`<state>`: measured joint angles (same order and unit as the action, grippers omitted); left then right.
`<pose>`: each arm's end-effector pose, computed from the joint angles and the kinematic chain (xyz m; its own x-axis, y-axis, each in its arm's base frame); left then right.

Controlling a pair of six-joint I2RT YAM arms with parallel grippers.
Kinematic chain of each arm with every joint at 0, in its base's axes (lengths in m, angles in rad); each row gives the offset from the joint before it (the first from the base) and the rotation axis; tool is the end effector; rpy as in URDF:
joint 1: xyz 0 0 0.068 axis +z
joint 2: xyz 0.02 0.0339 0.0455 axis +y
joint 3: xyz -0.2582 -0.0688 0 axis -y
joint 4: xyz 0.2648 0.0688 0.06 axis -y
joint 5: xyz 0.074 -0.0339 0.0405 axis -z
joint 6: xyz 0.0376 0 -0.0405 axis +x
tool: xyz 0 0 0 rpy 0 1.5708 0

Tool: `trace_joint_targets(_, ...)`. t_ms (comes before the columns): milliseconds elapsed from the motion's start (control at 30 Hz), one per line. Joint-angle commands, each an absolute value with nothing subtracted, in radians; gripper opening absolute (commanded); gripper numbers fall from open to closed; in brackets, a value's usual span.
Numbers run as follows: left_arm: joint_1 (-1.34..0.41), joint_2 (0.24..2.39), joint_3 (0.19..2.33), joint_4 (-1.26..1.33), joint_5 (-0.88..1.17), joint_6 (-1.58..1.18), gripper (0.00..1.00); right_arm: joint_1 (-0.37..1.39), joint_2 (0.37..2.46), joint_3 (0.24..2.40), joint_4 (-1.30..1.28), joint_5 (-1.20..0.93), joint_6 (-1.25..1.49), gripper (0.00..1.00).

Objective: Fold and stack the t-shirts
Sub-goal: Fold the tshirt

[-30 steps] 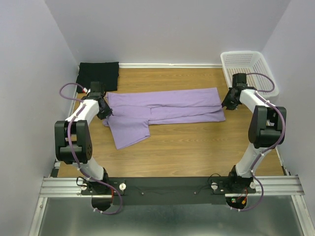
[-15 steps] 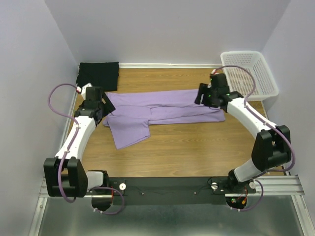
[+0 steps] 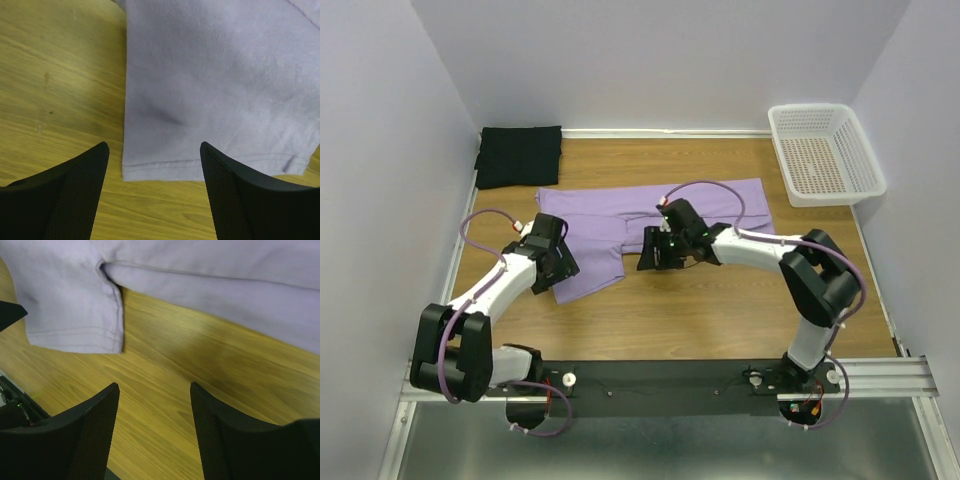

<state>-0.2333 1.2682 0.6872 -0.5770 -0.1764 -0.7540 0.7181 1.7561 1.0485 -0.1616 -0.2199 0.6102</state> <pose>0.2368 -0.0495 0.1631 -0.7586 -0.5125 -0.4025 -0.4941 0.8550 -0.1574 0.2802 0.2557 0.1562 -0.9001 -0.0438 -0.4335 -0.2835 0.8144 0.5064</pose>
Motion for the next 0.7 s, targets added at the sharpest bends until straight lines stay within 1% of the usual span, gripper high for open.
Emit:
trace_joint_targets(0, -0.245, 1.269, 0.672, -0.595, -0.144, -0.813, 0.8, 0.768, 1.845, 1.124, -0.075, -0.252, 0.683, 0.66)
trace_joint_targets(33, -0.245, 1.27, 0.666, -0.6, -0.144, -0.825, 0.77, 0.782, 1.861, 1.134, -0.075, -0.25, 0.686, 0.66)
trace_joint_targets(133, -0.25, 1.27, 0.655, -0.597, -0.114, -0.83, 0.75, 0.802, 1.907, 1.17, -0.071, -0.239, 0.692, 0.65)
trace_joint_targets(167, -0.25, 1.273, 0.653, -0.598, -0.107, -0.836, 0.72, 0.807, 1.914, 1.177, -0.071, -0.238, 0.695, 0.64)
trace_joint_targets(433, -0.261, 1.321, 0.643, -0.589, -0.087, -0.851, 0.59, 0.83, 2.002, 1.223, -0.069, -0.267, 0.709, 0.62)
trace_joint_targets(533, -0.268, 1.336, 0.635, -0.581, -0.078, -0.851, 0.57, 0.839, 2.017, 1.232, -0.069, -0.282, 0.713, 0.61)
trace_joint_targets(667, -0.275, 1.351, 0.63, -0.575, -0.072, -0.854, 0.57, 0.856, 2.04, 1.235, -0.072, -0.279, 0.726, 0.6)
